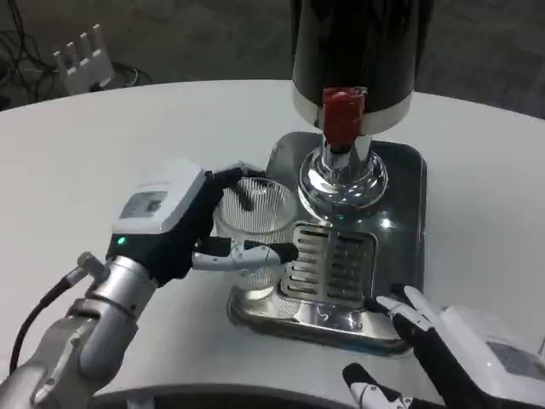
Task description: Grasp the cup under the faucet to collect the drink, then remove the cup.
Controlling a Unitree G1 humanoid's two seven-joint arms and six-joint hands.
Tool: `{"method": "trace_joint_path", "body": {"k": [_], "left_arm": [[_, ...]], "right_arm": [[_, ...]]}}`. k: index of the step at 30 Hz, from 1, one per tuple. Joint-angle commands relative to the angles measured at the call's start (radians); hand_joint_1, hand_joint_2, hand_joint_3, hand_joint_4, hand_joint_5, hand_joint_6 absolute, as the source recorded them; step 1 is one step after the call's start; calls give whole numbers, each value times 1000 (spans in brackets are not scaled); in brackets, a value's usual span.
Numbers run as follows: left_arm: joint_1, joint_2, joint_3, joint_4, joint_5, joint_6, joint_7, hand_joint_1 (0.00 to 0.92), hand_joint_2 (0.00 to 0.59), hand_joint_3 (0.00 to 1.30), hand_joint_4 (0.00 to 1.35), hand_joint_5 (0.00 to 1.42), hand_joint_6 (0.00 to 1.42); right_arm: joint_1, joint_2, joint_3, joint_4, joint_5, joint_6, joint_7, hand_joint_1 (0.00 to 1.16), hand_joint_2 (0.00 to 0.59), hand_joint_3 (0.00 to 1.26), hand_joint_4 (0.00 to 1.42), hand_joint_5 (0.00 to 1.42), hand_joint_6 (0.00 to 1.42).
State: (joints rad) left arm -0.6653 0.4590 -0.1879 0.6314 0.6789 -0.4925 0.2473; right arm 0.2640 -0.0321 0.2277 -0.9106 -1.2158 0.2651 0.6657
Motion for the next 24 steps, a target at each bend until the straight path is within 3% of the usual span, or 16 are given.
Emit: {"method": "trace_joint_path", "body": {"k": [1,24], "left_arm": [[-61,-15,-39,49,13,-7,42,421,77,1023,1086,1226,933],[-216,-97,-175,224,36,0,120,421,77,1014,1075,1215,933]], "right_arm": [[17,13,-10,-16,11,8,14,300,421,146,0,50,0],[49,5,-58,-47,37,-3,19,302,421,154,0,50,0]]}}
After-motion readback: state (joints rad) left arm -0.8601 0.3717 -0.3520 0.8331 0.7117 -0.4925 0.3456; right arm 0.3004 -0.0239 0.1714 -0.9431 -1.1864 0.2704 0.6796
